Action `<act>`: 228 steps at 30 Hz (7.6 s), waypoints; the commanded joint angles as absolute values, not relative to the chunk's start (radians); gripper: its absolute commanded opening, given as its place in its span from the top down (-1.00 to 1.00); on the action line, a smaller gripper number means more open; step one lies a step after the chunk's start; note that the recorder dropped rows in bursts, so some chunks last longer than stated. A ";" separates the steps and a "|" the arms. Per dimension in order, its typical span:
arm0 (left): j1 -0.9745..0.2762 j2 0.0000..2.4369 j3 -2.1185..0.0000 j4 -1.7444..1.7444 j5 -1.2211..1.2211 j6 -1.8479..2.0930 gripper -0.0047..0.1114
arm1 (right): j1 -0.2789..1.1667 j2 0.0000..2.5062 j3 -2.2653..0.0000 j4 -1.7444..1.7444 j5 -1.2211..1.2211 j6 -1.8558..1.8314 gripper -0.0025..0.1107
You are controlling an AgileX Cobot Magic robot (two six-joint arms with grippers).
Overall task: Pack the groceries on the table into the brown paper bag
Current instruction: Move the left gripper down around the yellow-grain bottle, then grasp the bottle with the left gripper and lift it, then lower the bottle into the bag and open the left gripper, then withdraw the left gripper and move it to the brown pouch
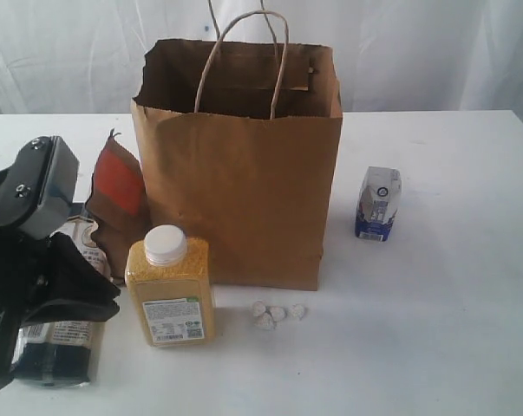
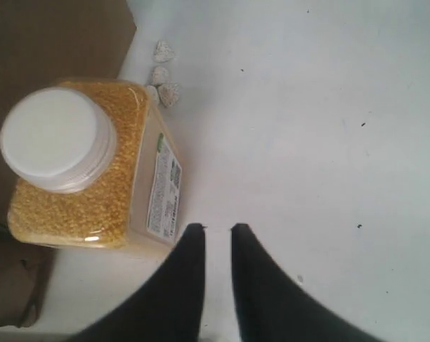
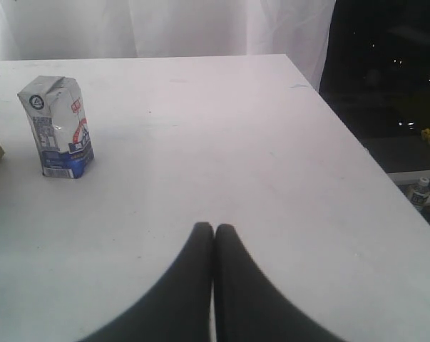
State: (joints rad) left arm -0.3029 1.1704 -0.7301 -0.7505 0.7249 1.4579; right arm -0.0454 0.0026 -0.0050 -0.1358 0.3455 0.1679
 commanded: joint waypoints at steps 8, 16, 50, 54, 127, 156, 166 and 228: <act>-0.305 1.194 -0.729 -0.845 0.584 1.410 -0.89 | -0.042 0.000 0.000 -0.141 0.336 0.160 0.96; -0.305 1.237 -0.729 -0.849 0.440 1.498 -0.89 | -0.042 0.000 0.000 -0.141 0.336 0.160 0.96; -0.305 1.445 -0.729 -1.112 0.481 1.854 0.32 | -0.042 0.000 0.000 -0.141 0.336 0.160 0.96; -0.305 1.445 -0.729 -1.105 0.481 1.849 0.72 | -0.042 0.000 0.000 -0.141 0.336 0.160 0.96; -0.303 1.540 -1.388 -1.496 0.770 1.932 0.27 | -0.042 0.000 0.000 -0.141 0.336 0.160 0.96; -0.303 1.647 -1.384 -1.458 0.714 1.794 -0.75 | -0.042 0.000 0.000 -0.141 0.336 0.180 0.96; -0.303 1.647 -1.384 -1.454 0.730 1.719 -0.75 | -0.042 0.000 0.000 -0.141 0.336 0.180 0.96; -0.303 1.283 -0.985 -0.017 0.387 0.075 -0.75 | -0.042 0.000 0.000 -0.141 0.336 0.180 0.96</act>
State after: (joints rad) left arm -0.3029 1.2794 -1.0228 -0.0108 0.4446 0.1241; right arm -0.0454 0.0026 -0.0050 -0.1358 0.3455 0.1750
